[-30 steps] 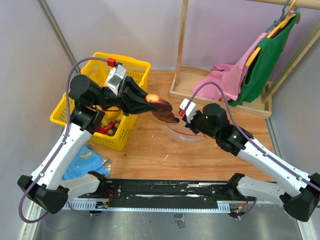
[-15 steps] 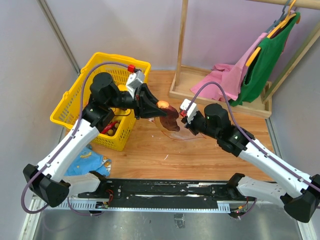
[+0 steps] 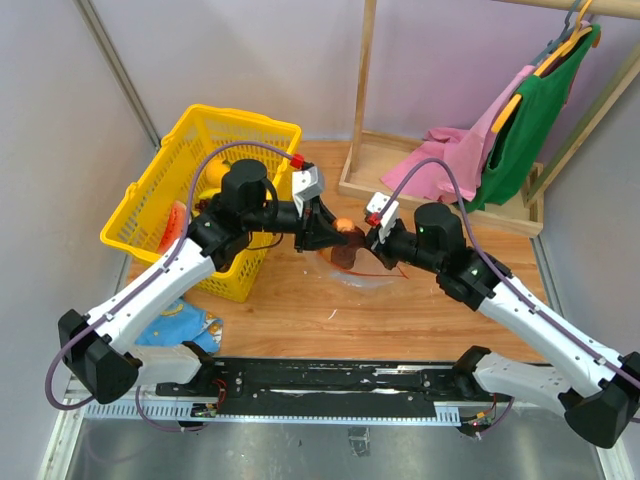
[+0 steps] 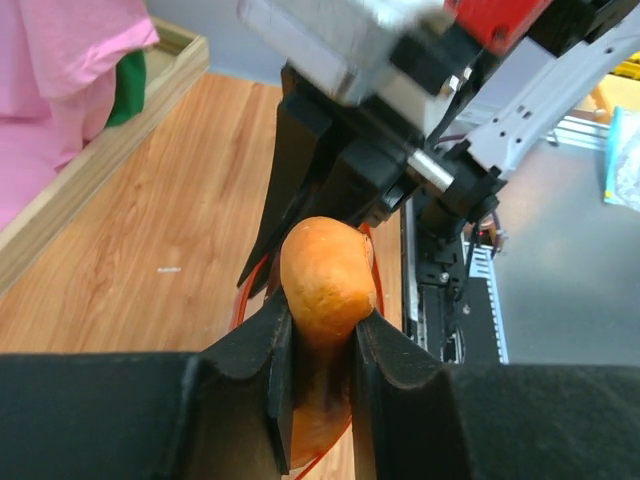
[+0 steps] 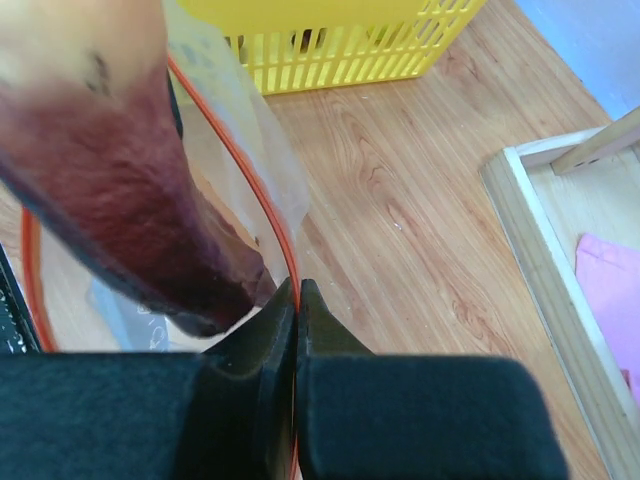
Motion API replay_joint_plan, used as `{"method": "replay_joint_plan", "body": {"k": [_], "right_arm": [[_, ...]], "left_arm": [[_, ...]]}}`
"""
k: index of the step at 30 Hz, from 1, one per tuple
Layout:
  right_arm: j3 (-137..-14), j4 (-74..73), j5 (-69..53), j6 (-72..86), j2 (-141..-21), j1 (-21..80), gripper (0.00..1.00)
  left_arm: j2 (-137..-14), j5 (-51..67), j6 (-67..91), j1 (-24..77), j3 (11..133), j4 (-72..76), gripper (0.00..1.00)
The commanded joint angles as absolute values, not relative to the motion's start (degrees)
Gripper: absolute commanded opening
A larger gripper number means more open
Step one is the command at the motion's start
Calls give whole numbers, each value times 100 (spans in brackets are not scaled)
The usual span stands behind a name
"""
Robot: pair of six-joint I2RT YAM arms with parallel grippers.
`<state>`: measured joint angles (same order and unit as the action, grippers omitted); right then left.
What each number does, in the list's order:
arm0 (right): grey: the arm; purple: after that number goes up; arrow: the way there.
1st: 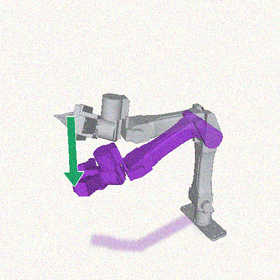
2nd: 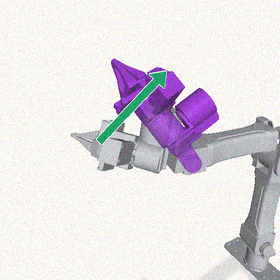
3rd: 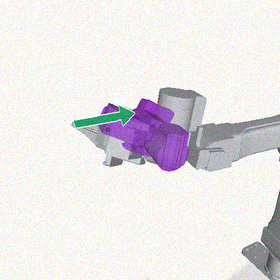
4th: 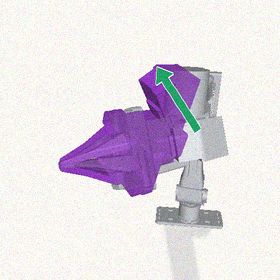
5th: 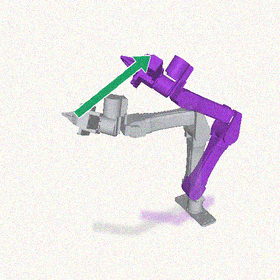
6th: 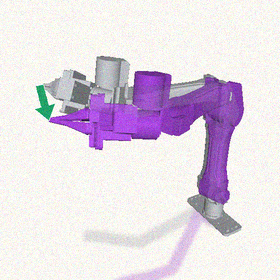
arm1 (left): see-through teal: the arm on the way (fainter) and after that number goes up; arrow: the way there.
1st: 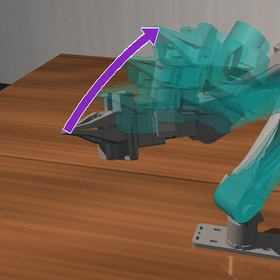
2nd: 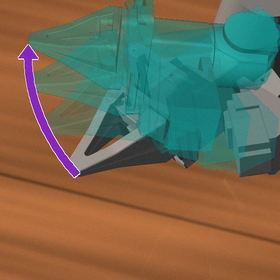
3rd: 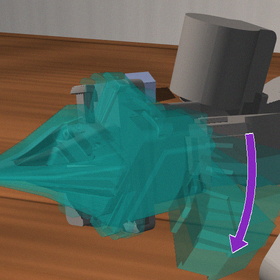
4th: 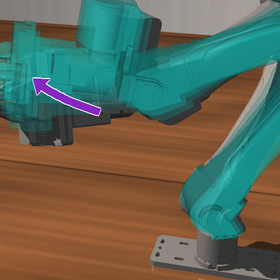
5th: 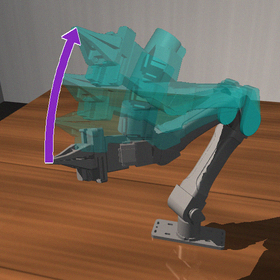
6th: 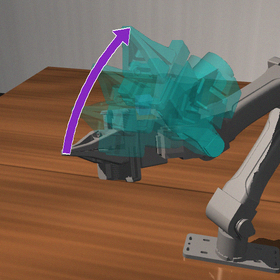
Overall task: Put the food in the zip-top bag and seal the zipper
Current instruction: Place the fake food in the zipper food storage bag.
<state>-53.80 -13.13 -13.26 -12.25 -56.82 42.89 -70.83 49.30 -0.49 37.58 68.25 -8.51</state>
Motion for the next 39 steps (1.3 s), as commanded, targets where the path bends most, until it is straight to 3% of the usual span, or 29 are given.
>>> {"method": "replay_joint_plan", "body": {"k": [1, 9, 15, 30, 39], "right_arm": [[-5555, -991, -1934, -736, -5630, 3911, 1], [-5564, -1014, -2153, -555, -5671, 3661, 1], [-5585, -1097, -2014, -534, -5671, 3622, 1], [-6147, -1852, -1333, -296, -5926, 3483, 1], [-6346, -2079, -1217, -144, -6034, 3481, 1]], "left_arm": [[-7136, 4359, -664, 3892, 6743, -1187, 29], [-7052, 3873, -815, 3911, 6719, -1389, 51], [-7012, 3156, -596, 3911, 6797, -1524, 56], [-6510, 2765, 804, 4022, 6627, -1403, 73], [-6910, 490, 805, 4796, 6671, -1904, 75]]}}
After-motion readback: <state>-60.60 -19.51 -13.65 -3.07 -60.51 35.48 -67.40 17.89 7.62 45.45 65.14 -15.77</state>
